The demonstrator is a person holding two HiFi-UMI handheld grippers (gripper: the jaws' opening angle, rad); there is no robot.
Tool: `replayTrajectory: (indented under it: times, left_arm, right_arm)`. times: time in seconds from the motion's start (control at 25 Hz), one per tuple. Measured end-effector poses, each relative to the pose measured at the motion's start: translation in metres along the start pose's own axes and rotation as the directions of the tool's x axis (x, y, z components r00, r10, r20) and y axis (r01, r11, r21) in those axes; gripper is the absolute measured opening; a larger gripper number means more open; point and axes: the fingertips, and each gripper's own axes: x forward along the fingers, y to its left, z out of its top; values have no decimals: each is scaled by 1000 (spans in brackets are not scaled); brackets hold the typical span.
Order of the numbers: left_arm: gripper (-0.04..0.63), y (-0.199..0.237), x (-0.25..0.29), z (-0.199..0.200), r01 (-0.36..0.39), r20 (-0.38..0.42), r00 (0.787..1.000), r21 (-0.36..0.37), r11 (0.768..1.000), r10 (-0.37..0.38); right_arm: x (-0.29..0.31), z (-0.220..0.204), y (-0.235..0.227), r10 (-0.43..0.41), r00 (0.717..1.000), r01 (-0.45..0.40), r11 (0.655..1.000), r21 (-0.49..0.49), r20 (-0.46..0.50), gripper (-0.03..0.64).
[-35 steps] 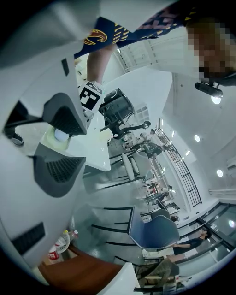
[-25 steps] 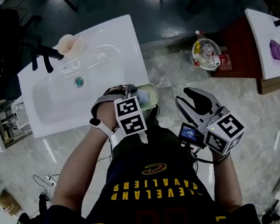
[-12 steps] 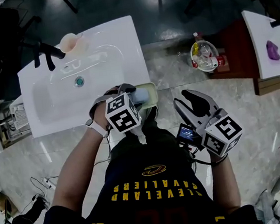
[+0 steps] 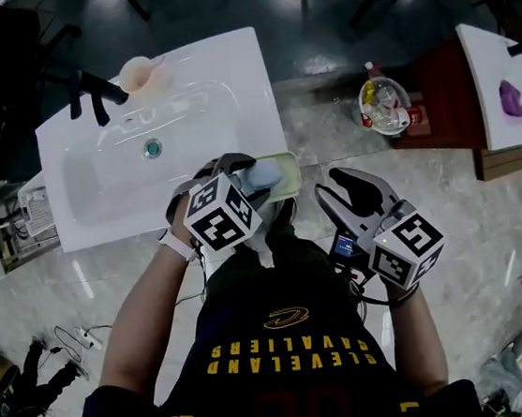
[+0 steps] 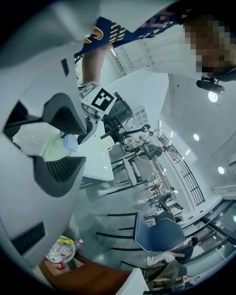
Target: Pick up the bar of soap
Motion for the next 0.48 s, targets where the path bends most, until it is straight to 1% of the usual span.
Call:
replayTrajectory:
  times: [0.08,0.2,0.32,0.4,0.48]
  left_arm:
    - [262,3,-8,5,14,66,998,-77,997,-9]
    - [264,8,-23,12,57,168,985,-180,982,-27]
    - [264,14,-39,21,97,262,965,-253,963,-28]
    - [264,17,-51,26,111,314,949,-290,951,-15]
    - [264,18,-65,33,123,369,930,-322,939,5]
  right_arm:
    - [2,0,0,9,1000,-9,1000,14,5,160]
    - [9,2,2,31,1000,-31,999,38,4,160]
    - [16,6,9,52,999,-52,998,34,3,160]
    - [19,8,13,65,998,-65,998,26,0,160]
    - [21,10,18,74,997,-74,997,14,-3,160]
